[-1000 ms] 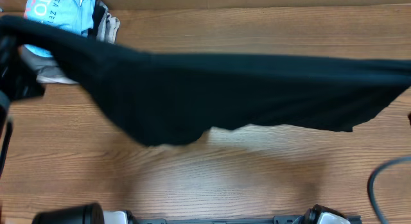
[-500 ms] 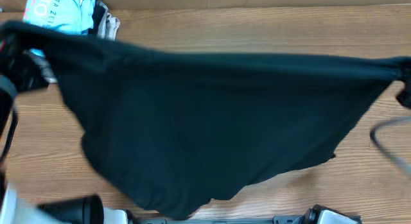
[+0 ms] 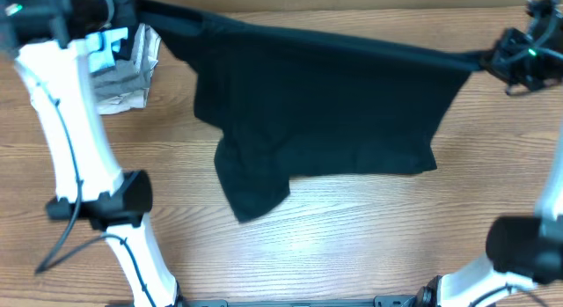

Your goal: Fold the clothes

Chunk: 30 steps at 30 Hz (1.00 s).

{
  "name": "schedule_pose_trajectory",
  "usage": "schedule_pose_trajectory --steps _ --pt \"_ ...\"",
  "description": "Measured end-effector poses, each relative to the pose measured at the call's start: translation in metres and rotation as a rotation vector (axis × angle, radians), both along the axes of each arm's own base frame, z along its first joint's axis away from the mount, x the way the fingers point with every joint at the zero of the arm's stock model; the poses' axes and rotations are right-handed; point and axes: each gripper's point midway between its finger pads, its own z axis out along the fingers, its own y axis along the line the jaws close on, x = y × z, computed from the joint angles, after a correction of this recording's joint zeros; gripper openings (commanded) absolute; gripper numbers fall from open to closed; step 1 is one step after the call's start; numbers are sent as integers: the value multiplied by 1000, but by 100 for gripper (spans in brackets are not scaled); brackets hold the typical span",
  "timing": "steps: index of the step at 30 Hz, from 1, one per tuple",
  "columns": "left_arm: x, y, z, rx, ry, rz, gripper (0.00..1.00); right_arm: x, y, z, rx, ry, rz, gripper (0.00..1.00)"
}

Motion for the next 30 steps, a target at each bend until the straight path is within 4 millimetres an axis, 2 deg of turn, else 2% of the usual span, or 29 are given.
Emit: schedule_pose_trajectory --steps 4,7,9,12,15,18,21,24,30 --pt "58 -17 -40 11 -35 -39 4 66 1 -48 -21 -53 40 4" --pt "92 -32 -65 24 -67 -61 4 97 7 -72 -40 -91 64 4" --pt "107 -43 -82 30 -73 -76 4 115 14 -86 -55 -111 80 5" --pt "116 -58 -102 36 -57 -96 4 129 27 -104 -67 -113 104 5" --pt "113 -70 -115 42 -17 -111 4 128 38 -113 -60 -82 107 4" --pt "102 -76 -124 49 38 -124 4 116 36 -121 -43 -20 86 4" --pt "84 -75 -139 52 134 -125 4 96 26 -131 -16 70 49 4" --pt "67 -71 -150 55 216 -119 4 76 7 -139 7 150 0 4" --pt "51 -70 -158 54 290 -123 4 53 -19 -146 35 232 -63 4"
